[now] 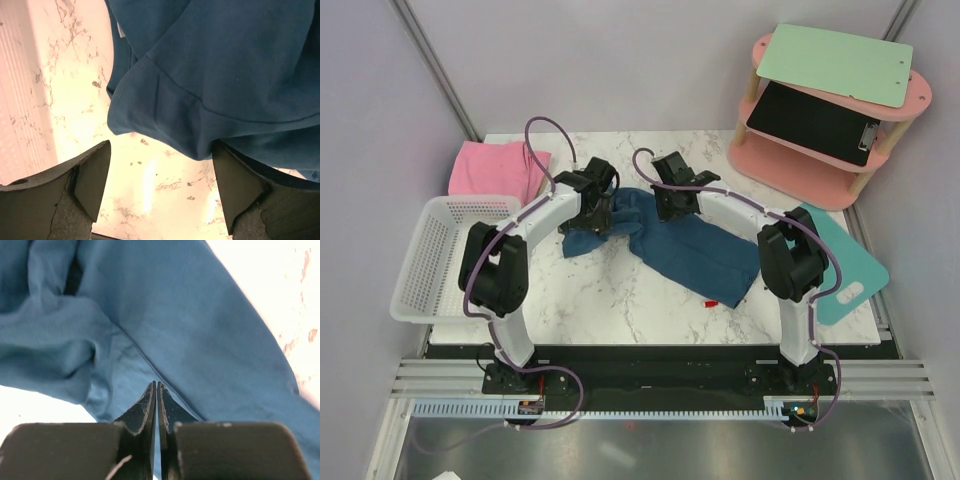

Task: Fold and stack the t-shirts
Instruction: Rotate the tshirt 90 degrees

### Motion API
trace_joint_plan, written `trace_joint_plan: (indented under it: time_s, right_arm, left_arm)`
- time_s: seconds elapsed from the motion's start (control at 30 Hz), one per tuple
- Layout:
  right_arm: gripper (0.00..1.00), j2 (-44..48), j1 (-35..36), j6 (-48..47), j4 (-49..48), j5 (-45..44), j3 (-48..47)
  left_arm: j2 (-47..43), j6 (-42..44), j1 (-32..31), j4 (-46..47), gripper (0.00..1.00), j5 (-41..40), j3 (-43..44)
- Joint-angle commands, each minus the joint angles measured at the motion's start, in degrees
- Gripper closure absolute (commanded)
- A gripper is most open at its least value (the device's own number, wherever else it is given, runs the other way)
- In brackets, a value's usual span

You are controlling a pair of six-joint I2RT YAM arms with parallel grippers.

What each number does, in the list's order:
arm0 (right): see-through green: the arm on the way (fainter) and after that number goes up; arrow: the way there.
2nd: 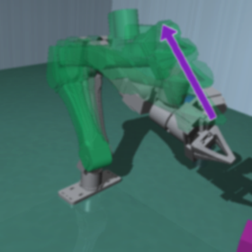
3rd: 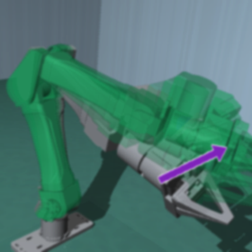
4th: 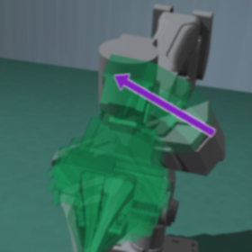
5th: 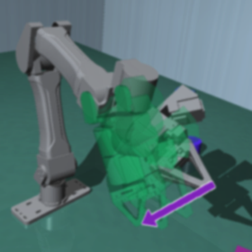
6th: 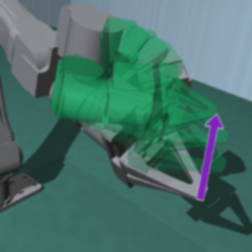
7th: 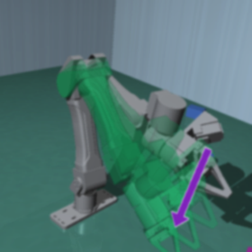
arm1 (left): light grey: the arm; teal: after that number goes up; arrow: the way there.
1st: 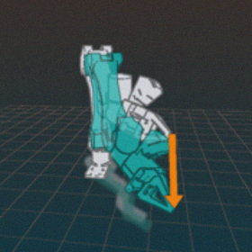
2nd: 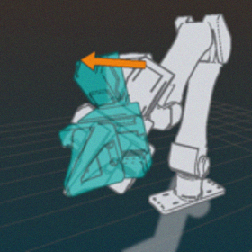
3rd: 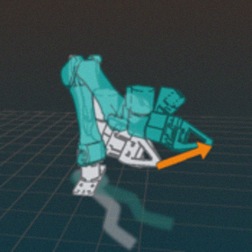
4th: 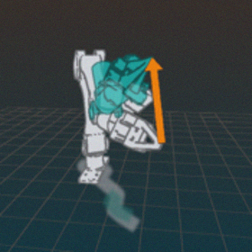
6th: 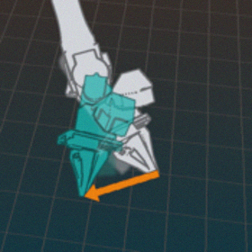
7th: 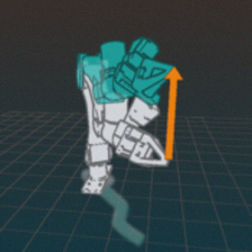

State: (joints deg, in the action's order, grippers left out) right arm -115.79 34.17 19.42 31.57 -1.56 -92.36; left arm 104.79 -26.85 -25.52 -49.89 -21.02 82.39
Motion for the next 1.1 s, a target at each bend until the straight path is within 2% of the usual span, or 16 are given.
trace_joint_plan:
  time_s: [0.0, 0.07, 0.17, 0.2, 0.23, 0.6, 0.73, 0.9, 1.07]
  right_arm:
    - [0.91, -2.25, -0.07, -1.05, -1.07, 1.21, -3.79]
    - [0.91, -3.21, -0.25, -0.88, -1.07, 1.39, -4.23]
    - [0.91, -4.09, -0.25, -0.87, -1.16, 1.47, -4.5]
    - [0.91, -4.44, -0.33, -0.87, -1.16, 1.39, -4.85]
    - [0.91, -5.06, -0.34, -0.87, -1.25, 1.39, -4.94]
    - [0.91, -8.75, -0.6, -2.45, -2.13, 5.34, -14.16]
    - [0.91, -10.16, -1.04, -2.63, -4.32, 6.66, -18.38]
    - [0.9, -15.24, -1.83, 1.49, -10.47, 14.64, -24.17]
    - [0.9, -19.74, -1.92, 6.93, -15.38, 20.71, -28.05]
  left_arm:
    - [-4.24, -1.98, -0.06, -1.0, 0.17, -3.07, -1.18]
    - [-5.74, -2.5, -0.15, -1.0, 0.23, -3.24, -2.4]
    - [-8.02, -2.86, -0.06, -0.82, 0.45, -3.33, -4.51]
    - [-8.29, -2.77, -0.15, -0.82, 0.85, -3.33, -4.95]
    - [-8.64, -2.94, -0.15, -0.74, 0.98, -2.98, -6.0]
    - [-1.09, -5.23, 2.14, -2.75, 0.98, -3.15, -10.85]
    - [-3.01, -6.28, 3.37, -3.2, 0.98, -5.35, -12.77]
    - [-2.5, -5.41, 7.06, 0.13, 0.98, -4.74, -12.52]
    - [4.89, -5.84, 8.55, 0.76, 0.98, -5.35, -8.39]
